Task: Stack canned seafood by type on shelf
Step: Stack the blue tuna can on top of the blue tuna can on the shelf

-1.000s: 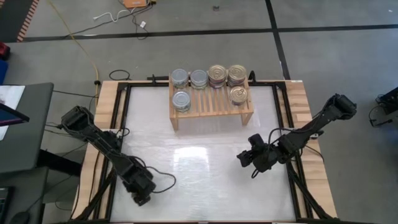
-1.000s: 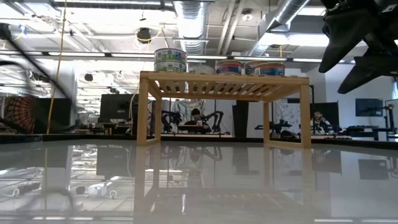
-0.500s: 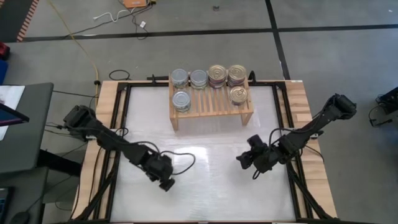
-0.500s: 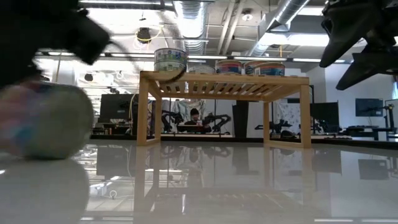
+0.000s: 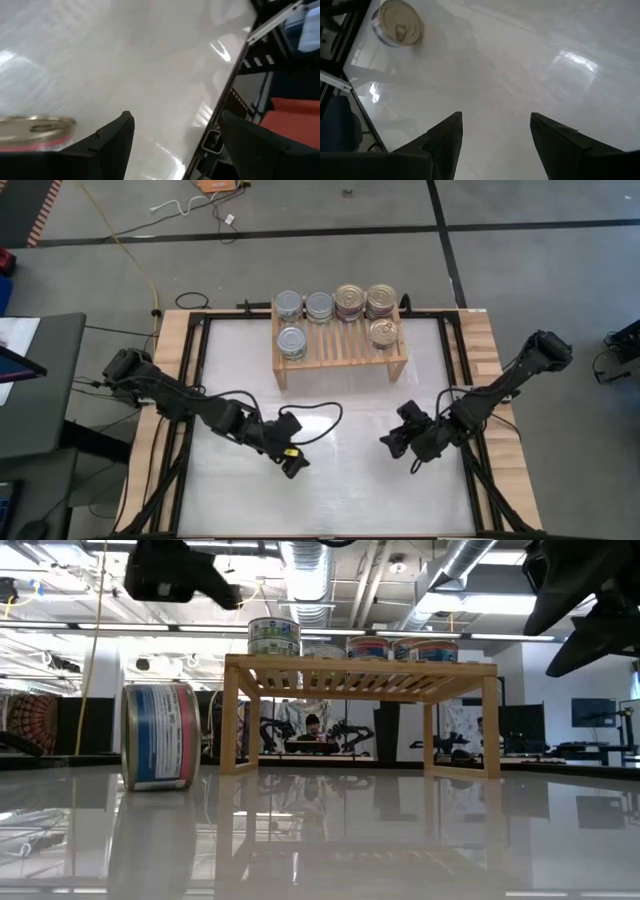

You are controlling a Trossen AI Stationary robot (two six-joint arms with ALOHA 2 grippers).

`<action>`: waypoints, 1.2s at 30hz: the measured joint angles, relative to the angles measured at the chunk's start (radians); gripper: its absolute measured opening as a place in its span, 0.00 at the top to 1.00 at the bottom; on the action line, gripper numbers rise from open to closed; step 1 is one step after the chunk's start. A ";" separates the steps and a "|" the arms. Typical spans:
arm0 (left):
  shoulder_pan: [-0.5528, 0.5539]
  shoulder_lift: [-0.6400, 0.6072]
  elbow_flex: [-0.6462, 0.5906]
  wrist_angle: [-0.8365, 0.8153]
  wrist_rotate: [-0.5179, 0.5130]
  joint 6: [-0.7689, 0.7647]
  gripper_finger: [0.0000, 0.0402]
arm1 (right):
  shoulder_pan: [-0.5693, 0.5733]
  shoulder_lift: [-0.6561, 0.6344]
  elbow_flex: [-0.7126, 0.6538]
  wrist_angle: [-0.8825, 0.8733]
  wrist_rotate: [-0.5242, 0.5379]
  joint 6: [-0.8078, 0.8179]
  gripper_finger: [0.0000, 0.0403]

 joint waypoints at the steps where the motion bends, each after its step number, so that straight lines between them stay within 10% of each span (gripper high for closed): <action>1: -0.001 0.000 0.006 -0.018 -0.007 -0.005 0.31 | 0.007 0.000 0.000 0.005 0.000 0.000 0.36; 21: -0.156 -0.011 0.015 -0.420 -0.321 -0.734 0.31 | 0.021 0.002 0.000 0.087 0.030 -0.027 0.36; 36: -0.102 0.059 0.015 -0.484 -0.308 -1.188 0.31 | 0.019 0.002 0.000 0.086 0.084 -0.106 0.36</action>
